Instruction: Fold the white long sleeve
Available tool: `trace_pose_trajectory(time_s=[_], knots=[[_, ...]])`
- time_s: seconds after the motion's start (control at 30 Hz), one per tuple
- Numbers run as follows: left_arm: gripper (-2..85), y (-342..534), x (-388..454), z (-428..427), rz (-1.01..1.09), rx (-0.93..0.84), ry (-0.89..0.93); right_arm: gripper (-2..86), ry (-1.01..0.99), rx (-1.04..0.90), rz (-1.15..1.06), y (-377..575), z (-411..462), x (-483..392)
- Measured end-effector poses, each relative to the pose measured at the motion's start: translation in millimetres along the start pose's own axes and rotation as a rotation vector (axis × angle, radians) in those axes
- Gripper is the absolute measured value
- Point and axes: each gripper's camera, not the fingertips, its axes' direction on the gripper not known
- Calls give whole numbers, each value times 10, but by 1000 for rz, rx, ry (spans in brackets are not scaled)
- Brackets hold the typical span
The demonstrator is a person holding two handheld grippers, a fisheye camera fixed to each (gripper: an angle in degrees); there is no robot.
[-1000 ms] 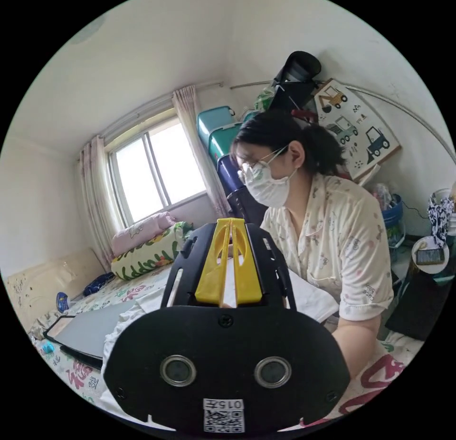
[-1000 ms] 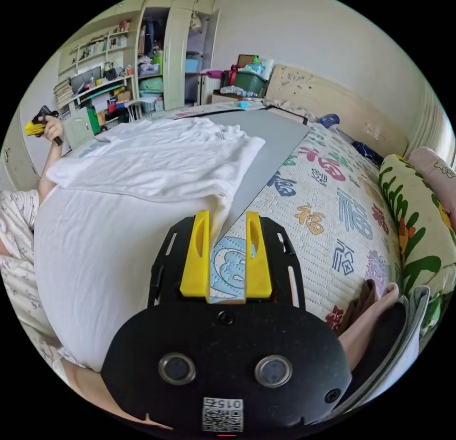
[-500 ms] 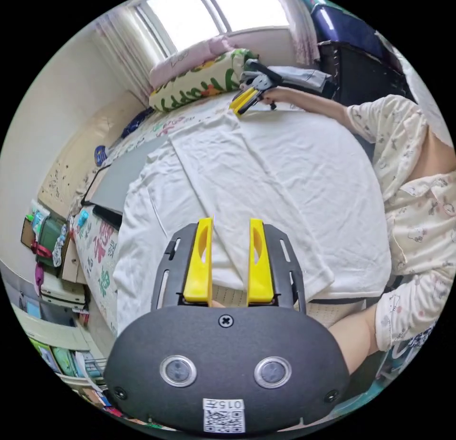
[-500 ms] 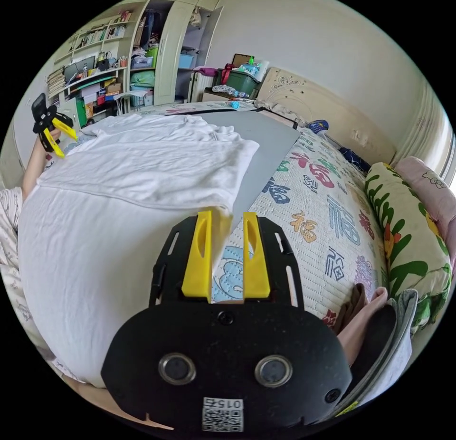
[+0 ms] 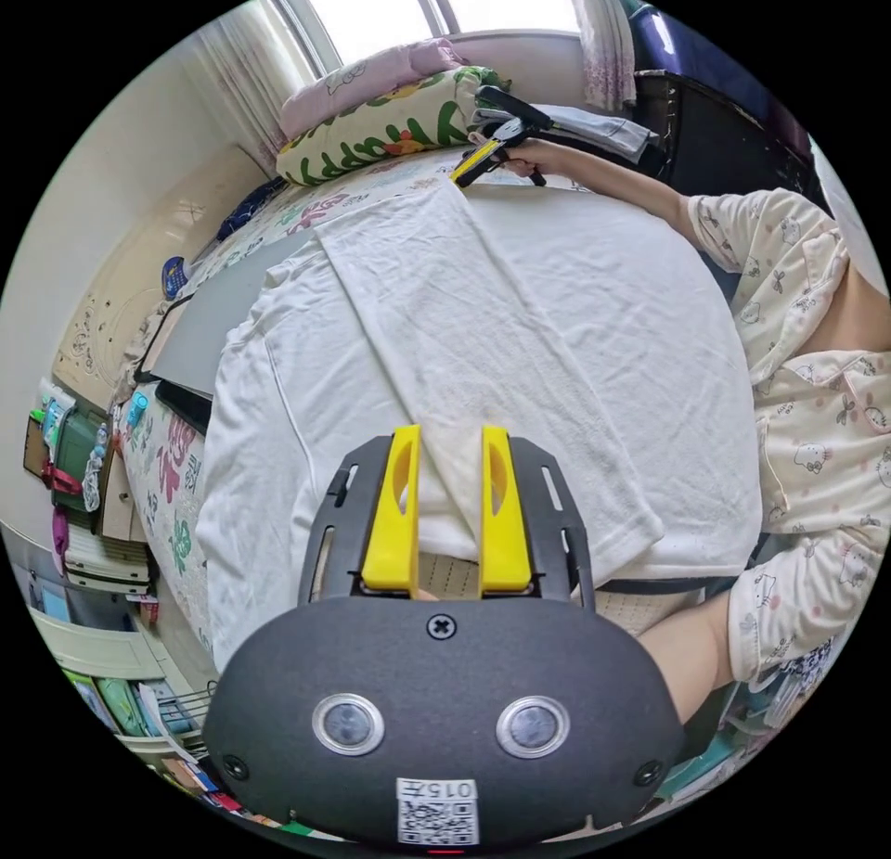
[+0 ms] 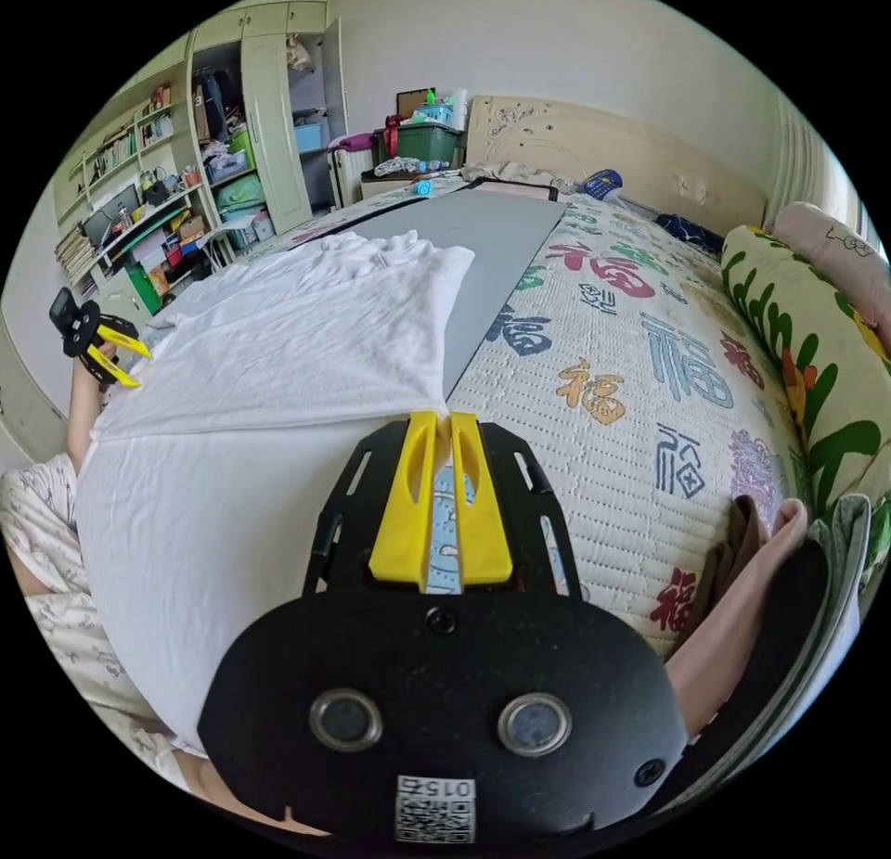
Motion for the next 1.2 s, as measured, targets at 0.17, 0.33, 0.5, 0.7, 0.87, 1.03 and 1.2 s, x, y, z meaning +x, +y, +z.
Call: trace_pose_trajectory(time_s=[0.17,0.33,0.5,0.7,0.87,1.03,1.2], knots=[[97,-122,-103,190,-4,-14,39,105,114,-42,-14,-56,-128,-5],[97,-114,-173,213,-17,21,36,90,188,196,-235,-186,-839,-805],[97,-92,-308,347,-45,26,55,70,-146,359,-636,-347,-1127,-2216],[96,-102,-379,482,-57,33,74,84,-324,110,-1022,-436,-513,-3688],[93,-134,-340,588,-43,34,61,71,-358,-27,-1093,-569,12,-4188],[86,-69,-353,483,-51,113,53,20,-405,-82,-1010,-716,61,-4125],[82,29,-301,332,-37,225,59,9,-470,-34,-1000,-654,-327,-3886]])
